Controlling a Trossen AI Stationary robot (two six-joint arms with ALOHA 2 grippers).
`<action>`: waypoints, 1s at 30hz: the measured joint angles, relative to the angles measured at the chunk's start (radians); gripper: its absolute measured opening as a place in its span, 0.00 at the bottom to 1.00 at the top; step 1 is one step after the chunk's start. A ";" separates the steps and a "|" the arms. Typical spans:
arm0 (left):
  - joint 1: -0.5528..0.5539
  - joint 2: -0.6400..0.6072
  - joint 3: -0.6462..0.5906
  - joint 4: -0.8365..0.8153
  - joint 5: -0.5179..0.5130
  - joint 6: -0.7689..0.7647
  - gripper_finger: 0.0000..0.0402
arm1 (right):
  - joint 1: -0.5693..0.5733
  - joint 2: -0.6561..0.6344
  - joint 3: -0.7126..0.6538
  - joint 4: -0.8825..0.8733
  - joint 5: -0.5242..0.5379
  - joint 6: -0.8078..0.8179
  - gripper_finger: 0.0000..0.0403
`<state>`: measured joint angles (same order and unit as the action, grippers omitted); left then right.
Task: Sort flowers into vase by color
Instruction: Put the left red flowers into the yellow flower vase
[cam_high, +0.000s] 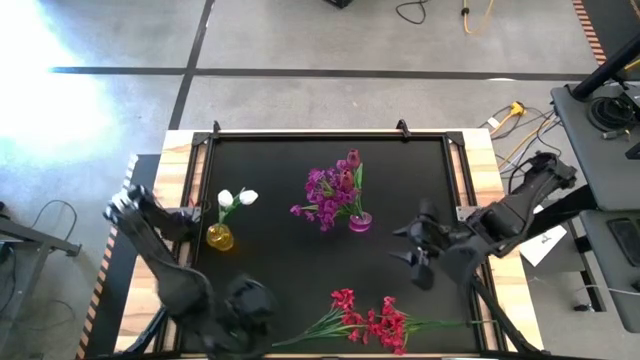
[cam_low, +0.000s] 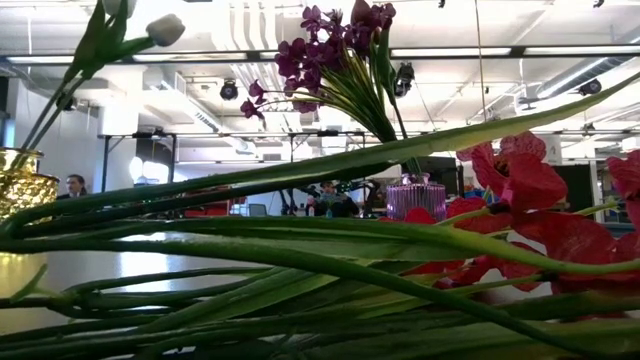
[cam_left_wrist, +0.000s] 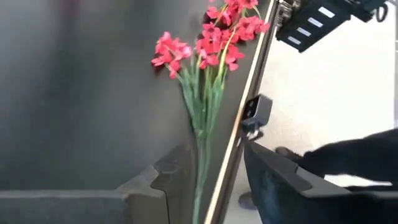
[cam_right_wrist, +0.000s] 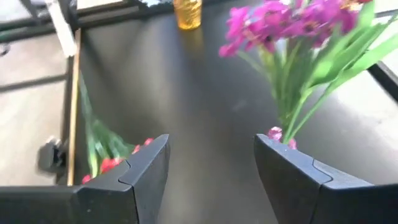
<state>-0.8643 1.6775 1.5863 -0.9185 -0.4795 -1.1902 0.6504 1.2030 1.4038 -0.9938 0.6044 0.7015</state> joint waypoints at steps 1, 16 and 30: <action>0.012 0.043 0.037 0.000 0.012 0.000 0.33 | 0.021 0.000 0.006 -0.013 -0.001 0.007 0.56; 0.133 0.658 0.610 -0.219 0.211 -0.102 0.55 | 0.460 0.036 -0.028 -0.060 0.079 0.331 0.56; 0.253 0.808 0.660 -0.232 0.332 0.044 0.54 | 0.630 0.151 -0.030 -0.065 0.102 0.598 0.56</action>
<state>-0.6117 2.4859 2.2466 -1.1501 -0.1476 -1.1463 1.2807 1.3538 1.3741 -1.0589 0.7060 1.2999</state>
